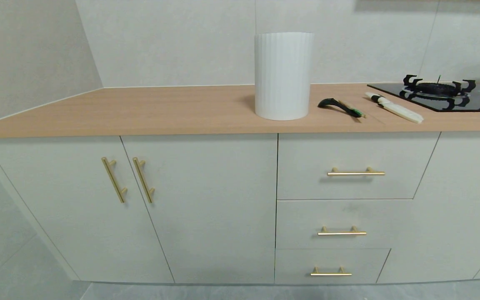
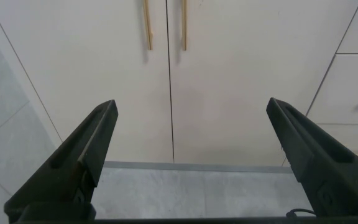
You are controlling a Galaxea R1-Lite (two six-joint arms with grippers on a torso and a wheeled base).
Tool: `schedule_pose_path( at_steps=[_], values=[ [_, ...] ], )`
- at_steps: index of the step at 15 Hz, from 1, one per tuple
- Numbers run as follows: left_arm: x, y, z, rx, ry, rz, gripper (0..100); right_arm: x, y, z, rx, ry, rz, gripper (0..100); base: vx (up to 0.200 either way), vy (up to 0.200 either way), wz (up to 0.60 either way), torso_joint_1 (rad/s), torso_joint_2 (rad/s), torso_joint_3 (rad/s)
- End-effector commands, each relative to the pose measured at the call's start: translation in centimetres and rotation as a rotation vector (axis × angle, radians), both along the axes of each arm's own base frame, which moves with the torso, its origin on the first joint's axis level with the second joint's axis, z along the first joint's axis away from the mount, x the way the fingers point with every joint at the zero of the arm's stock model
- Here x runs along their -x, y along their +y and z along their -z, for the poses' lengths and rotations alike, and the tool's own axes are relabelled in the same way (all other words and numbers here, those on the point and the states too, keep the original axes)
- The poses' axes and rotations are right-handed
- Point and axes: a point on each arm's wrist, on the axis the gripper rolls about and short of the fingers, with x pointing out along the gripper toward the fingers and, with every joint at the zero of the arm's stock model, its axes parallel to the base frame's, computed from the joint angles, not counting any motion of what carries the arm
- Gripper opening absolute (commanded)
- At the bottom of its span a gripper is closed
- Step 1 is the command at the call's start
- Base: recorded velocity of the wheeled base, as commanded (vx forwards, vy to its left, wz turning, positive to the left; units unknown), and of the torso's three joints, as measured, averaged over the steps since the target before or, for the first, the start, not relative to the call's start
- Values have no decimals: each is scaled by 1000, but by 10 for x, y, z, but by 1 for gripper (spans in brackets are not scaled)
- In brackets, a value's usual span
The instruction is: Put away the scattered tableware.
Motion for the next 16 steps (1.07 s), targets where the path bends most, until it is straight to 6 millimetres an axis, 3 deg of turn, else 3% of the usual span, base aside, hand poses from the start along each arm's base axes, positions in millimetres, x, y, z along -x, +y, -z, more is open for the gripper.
schedule_pose_path(
  at_steps=[1, 3, 4, 5, 7, 8, 9, 13, 16],
  values=[
    [0, 0, 0, 0, 0, -2, 100, -110, 22, -9, 15, 334, -129, 100, 0, 0, 0, 0, 0, 0],
    [0, 0, 0, 0, 0, 0, 100, -152, 29, 1, 27, 382, -127, 100, 0, 0, 0, 0, 0, 0],
    [0, 0, 0, 0, 0, 0, 100, -164, 31, 8, 45, 404, -135, 100, 0, 0, 0, 0, 0, 0],
    [0, 0, 0, 0, 0, 0, 100, -164, 31, 8, 45, 404, -135, 100, 0, 0, 0, 0, 0, 0],
    [0, 0, 0, 0, 0, 0, 100, -205, 38, 36, 81, 510, -152, 100, 0, 0, 0, 0, 0, 0],
    [0, 0, 0, 0, 0, 0, 100, -206, 38, 37, 81, 510, -152, 100, 0, 0, 0, 0, 0, 0],
    [0, 0, 0, 0, 0, 0, 100, -232, 41, 62, 85, 547, -145, 100, 0, 0, 0, 0, 0, 0],
    [0, 0, 0, 0, 0, -2, 100, -278, 47, 121, 102, 511, -110, 100, 0, 0, 0, 0, 0, 0],
    [0, 0, 0, 0, 0, -2, 100, -294, 50, 155, 156, 465, -13, 100, 0, 0, 0, 0, 0, 0]
  ],
)
